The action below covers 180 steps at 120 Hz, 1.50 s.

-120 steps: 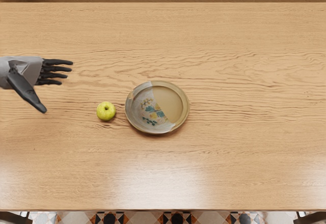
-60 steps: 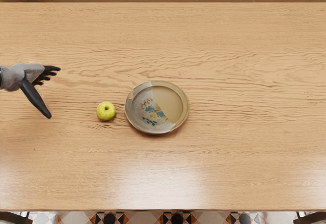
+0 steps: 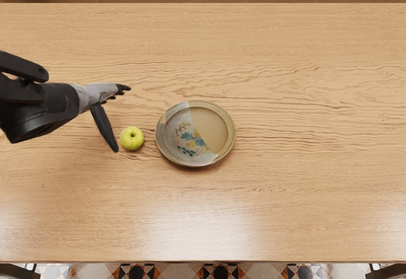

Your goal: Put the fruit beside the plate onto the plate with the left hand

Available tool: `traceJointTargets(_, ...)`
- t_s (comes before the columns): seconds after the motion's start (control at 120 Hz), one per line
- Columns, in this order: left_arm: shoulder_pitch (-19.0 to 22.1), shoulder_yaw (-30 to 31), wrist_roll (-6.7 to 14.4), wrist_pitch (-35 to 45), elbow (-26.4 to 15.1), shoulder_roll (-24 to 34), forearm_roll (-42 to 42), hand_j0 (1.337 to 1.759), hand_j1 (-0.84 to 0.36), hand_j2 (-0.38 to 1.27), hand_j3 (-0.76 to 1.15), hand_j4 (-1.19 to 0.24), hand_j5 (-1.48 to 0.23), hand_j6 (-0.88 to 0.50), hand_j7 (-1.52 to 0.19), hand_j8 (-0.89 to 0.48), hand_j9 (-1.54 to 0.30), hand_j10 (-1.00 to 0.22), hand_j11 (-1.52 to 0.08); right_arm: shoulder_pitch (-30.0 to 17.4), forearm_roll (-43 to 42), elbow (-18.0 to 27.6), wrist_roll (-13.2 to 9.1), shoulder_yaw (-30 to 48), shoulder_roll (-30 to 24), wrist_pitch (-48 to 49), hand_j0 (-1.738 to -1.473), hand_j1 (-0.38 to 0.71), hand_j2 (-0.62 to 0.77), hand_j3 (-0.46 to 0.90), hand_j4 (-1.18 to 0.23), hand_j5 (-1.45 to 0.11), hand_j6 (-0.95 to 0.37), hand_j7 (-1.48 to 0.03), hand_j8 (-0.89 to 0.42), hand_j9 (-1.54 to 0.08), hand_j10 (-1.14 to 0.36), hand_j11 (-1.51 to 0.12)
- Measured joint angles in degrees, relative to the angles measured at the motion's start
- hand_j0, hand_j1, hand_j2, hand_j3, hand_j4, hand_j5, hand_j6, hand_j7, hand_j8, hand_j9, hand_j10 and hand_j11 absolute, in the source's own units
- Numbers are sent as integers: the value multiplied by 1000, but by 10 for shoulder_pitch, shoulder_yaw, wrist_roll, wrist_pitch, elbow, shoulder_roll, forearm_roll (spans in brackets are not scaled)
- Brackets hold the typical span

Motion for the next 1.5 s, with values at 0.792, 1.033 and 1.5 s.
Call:
traceJointTargets(0.792,28,3,0,197,-68,-116,-85,1658,321,5,0,-24,-31,-24,-31,-24,-31,-24,-31,0,0,0,0,0,0,0,-1658,-349,0,0,0,0,0,0,0,0,0,0)
traceJointTargets(1.033,26,9,3,199,-66,-119,-88,1658,186,27,0,-136,-177,-136,-177,-136,-177,-136,-177,0,0,0,0,0,0,0,-1658,-349,0,0,0,0,0,0,0,0,0,0)
traceJointTargets(1.5,27,16,4,199,-62,-118,-89,1658,30,53,0,-266,-346,-267,-346,-267,-346,-266,-346,0,0,0,0,0,0,0,-1658,-349,0,0,0,0,0,0,0,0,0,0)
